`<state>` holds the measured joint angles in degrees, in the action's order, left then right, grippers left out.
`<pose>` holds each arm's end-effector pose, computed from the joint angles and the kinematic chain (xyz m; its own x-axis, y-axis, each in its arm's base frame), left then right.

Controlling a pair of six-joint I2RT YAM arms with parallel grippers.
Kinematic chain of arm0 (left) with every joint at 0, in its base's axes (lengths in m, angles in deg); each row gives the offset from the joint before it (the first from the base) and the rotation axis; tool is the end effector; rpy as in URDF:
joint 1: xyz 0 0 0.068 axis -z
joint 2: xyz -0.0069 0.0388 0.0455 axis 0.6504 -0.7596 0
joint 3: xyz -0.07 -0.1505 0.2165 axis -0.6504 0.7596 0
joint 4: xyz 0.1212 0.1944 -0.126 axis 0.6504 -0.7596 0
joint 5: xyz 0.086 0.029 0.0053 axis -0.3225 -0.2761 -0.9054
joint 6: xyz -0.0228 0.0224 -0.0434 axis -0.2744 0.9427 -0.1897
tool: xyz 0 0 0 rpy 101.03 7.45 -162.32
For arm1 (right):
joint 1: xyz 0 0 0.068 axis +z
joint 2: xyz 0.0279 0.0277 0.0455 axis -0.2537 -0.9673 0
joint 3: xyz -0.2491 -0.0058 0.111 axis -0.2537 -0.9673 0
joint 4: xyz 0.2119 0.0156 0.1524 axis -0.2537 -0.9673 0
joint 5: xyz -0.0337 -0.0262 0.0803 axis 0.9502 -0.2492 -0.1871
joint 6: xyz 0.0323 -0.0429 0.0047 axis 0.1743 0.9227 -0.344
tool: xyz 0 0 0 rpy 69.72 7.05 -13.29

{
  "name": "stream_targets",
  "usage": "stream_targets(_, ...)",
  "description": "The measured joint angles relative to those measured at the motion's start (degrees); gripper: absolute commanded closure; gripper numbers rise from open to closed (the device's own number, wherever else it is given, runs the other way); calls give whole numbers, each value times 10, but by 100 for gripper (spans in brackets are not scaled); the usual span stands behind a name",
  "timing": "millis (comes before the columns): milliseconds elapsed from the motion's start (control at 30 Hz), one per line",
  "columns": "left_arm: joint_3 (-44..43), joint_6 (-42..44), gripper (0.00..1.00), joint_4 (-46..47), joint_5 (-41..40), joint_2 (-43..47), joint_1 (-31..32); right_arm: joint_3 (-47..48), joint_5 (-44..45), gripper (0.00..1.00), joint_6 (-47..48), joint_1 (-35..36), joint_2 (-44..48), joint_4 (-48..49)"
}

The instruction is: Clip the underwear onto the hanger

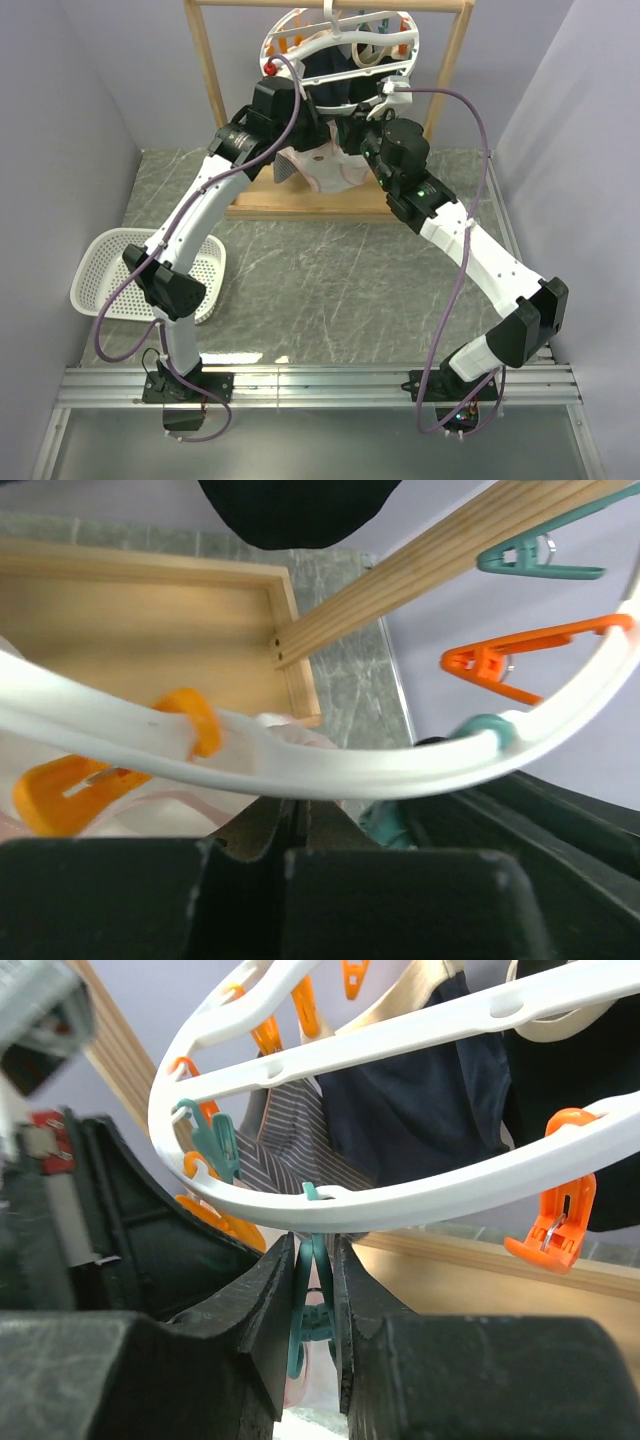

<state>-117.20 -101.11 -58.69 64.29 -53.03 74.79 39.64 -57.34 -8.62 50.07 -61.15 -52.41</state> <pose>0.3421 -0.2332 0.4694 -0.5881 -0.4005 -0.7026 0.2460 0.7390 -0.6272 0.2920 0.1982 0.4550 -0.0127 0.2526 -0.9675 -0.4018 0.8847 0.2363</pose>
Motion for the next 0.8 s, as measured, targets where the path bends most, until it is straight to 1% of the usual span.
stream_targets(333,26,-50,100,12,54,3,-37,-18,-11,100,-11,-2,9,20)
stream_targets(800,34,-67,100,35,80,12,-36,-25,-13,100,-16,-3,9,39)
